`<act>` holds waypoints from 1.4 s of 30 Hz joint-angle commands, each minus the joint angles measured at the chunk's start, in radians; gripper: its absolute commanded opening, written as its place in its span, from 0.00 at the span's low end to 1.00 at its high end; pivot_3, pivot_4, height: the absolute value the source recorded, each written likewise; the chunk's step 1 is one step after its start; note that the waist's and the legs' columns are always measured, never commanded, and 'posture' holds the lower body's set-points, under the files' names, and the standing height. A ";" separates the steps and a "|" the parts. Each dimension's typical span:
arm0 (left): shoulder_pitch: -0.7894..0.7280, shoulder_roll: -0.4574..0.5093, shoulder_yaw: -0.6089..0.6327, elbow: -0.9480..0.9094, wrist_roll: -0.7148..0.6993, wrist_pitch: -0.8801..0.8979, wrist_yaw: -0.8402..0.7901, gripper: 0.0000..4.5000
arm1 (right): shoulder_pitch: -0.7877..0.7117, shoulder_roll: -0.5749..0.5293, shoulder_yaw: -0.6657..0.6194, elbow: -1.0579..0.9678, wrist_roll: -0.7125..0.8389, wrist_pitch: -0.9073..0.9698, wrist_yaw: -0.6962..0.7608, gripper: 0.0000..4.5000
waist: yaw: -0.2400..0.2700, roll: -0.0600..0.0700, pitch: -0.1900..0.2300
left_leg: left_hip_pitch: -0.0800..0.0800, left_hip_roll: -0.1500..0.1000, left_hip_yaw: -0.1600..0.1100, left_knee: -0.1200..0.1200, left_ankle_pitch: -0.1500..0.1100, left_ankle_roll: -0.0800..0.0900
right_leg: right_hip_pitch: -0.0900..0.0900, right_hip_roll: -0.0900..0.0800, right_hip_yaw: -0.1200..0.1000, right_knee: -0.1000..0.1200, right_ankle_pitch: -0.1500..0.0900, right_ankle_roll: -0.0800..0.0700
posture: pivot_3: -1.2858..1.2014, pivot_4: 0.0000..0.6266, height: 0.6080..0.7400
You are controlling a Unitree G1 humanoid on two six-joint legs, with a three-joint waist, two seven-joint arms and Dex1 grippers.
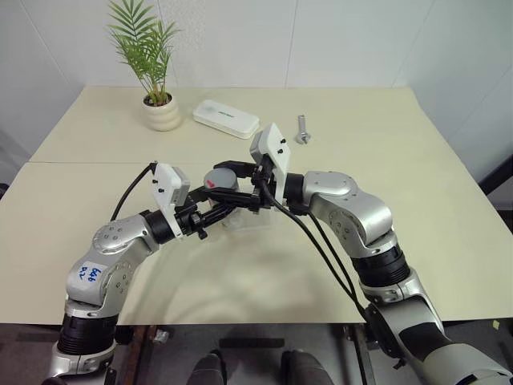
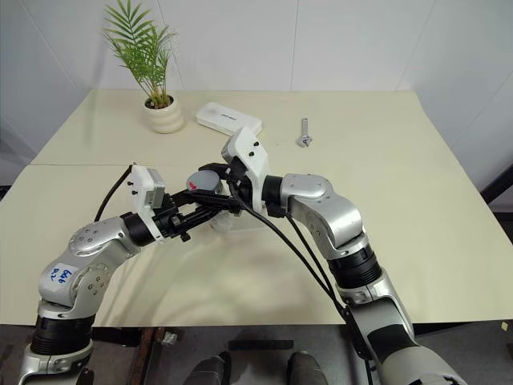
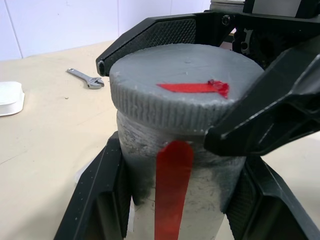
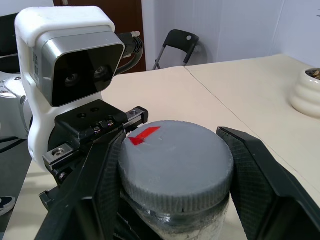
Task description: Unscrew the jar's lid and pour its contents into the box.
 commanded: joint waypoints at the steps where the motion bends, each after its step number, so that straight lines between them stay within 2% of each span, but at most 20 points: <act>1: 0.001 0.043 0.013 -0.013 -0.013 -0.029 -0.067 0.44 | -0.002 0.005 -0.042 -0.038 0.034 -0.034 0.028 0.57 | -0.001 0.000 0.000 | 0.000 0.000 0.000 0.000 0.000 0.000 | 0.000 0.000 0.000 0.000 0.000 0.000 | 0.52 0.24 1.00; 4: -0.028 0.101 0.012 0.039 -0.019 -0.068 -0.185 0.44 | -0.008 -0.014 -0.042 -0.032 0.066 -0.056 0.123 0.57 | 0.000 0.000 0.000 | 0.000 0.000 0.000 0.000 0.000 0.000 | 0.000 0.000 0.000 0.000 0.000 0.000 | 0.52 0.24 1.00; 8: -0.133 0.200 -0.013 0.195 0.004 -0.158 -0.395 0.44 | -0.050 -0.095 -0.021 0.019 0.106 -0.095 0.372 0.57 | 0.002 0.000 0.000 | 0.000 0.000 0.001 0.000 0.000 0.000 | 0.000 0.001 0.000 0.000 0.000 0.000 | 0.52 0.24 1.00; 12: -0.205 0.229 -0.017 0.255 -0.081 -0.144 -0.570 0.44 | -0.126 -0.121 -0.006 0.121 0.082 -0.148 0.492 0.57 | -0.005 0.000 0.000 | 0.000 0.000 0.001 0.001 0.000 0.000 | 0.000 0.001 0.000 0.000 0.000 0.000 | 0.52 0.24 1.00; 15: -0.206 0.220 -0.037 0.255 -0.076 -0.147 -0.606 0.44 | -0.170 -0.117 -0.011 0.183 0.067 -0.178 0.527 0.57 | -0.011 0.000 0.000 | 0.001 0.002 0.001 0.000 0.000 0.000 | 0.000 0.002 0.000 0.000 0.000 -0.001 | 0.52 0.24 1.00; 20: -0.176 0.176 -0.033 0.223 -0.084 -0.148 -0.568 0.44 | -0.180 -0.112 -0.020 0.207 0.064 -0.178 0.526 0.57 | -0.009 0.000 0.000 | 0.000 0.002 0.001 0.000 0.000 0.000 | -0.001 0.002 0.000 0.000 -0.001 -0.001 | 0.52 0.24 1.00; 25: -0.144 0.162 -0.018 0.196 -0.087 -0.145 -0.541 0.44 | -0.172 -0.095 -0.054 0.207 0.065 -0.158 0.449 0.95 | -0.008 0.000 0.000 | 0.000 0.002 0.001 0.001 0.000 0.000 | -0.001 0.002 0.000 0.002 -0.001 -0.001 | 0.52 0.24 1.00; 26: -0.142 0.162 -0.015 0.196 -0.087 -0.145 -0.538 0.44 | -0.172 -0.092 -0.060 0.207 0.062 -0.163 0.437 1.00 | -0.006 0.000 0.000 | 0.000 0.002 0.001 0.001 0.000 0.000 | -0.001 0.002 0.000 0.003 -0.001 -0.001 | 0.52 0.24 1.00; 31: -0.128 0.177 -0.005 0.227 -0.042 -0.182 -0.519 0.44 | -0.180 -0.093 -0.091 0.189 0.082 -0.158 0.418 1.00 | -0.002 0.000 0.000 | 0.000 0.002 0.001 0.002 0.000 0.000 | -0.001 0.002 0.000 0.004 -0.001 -0.001 | 0.52 0.24 1.00; 37: -0.133 0.166 -0.008 0.223 -0.045 -0.180 -0.503 0.44 | -0.143 -0.071 -0.041 0.094 0.076 -0.111 0.402 1.00 | -0.004 0.000 0.000 | 0.000 0.002 0.001 0.002 0.000 0.000 | -0.001 0.002 0.001 0.004 -0.001 -0.002 | 0.52 0.24 1.00; 42: -0.130 0.167 -0.011 0.216 -0.051 -0.172 -0.501 0.44 | -0.138 -0.037 -0.014 0.088 0.044 -0.091 0.334 1.00 | -0.001 0.000 0.000 | 0.001 0.002 0.001 0.002 0.000 0.000 | -0.001 0.002 0.001 0.006 -0.001 -0.002 | 0.52 0.24 1.00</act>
